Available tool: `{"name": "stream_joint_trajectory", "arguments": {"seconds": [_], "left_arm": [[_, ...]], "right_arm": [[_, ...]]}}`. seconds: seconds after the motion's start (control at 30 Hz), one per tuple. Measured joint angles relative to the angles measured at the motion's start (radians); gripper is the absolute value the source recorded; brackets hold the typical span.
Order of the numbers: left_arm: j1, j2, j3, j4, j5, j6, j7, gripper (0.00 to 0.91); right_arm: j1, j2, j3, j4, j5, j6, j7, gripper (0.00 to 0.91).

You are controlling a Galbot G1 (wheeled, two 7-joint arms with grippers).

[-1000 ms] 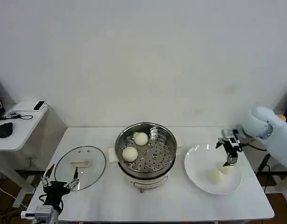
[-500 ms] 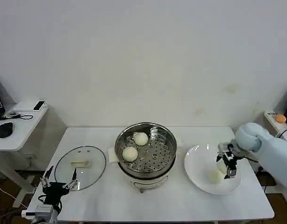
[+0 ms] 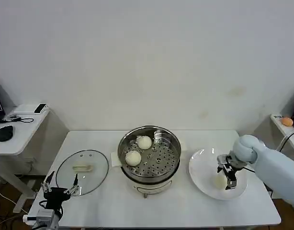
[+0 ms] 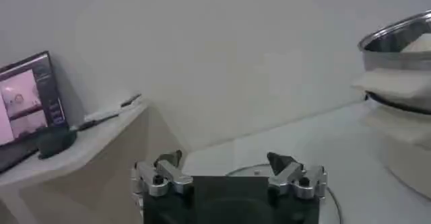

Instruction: Take steamed baozi put them in steamer then cover it.

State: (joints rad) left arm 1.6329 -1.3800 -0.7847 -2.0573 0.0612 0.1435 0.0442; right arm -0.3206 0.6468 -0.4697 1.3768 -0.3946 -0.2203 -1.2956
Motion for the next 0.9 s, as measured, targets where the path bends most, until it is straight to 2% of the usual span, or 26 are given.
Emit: {"name": "stream_joint_trajectory", "arguments": {"seconds": [0.47,0.53,0.57,0.9], "left_arm": [[0.006,-0.003,0.001,0.002,0.002,-0.002,-0.003,0.907],[0.005,-0.004,0.001,0.002,0.002,-0.002,-0.003,0.907],[0.005,-0.005,0.002,0.002,0.003,-0.002,-0.003,0.907],[0.010,-0.007,0.002,-0.001,0.004,-0.003,-0.003,0.907]], "right_arm": [[-0.028,0.013,0.020,-0.021,-0.030,-0.001,0.037,0.907],[-0.030,0.015,0.021,-0.021,-0.030,-0.003,0.041,0.564],[-0.031,0.016,0.022,-0.021,-0.029,-0.004,0.043,0.534],[-0.033,0.011,0.029,-0.015,-0.021,-0.008,0.050,0.524]]}}
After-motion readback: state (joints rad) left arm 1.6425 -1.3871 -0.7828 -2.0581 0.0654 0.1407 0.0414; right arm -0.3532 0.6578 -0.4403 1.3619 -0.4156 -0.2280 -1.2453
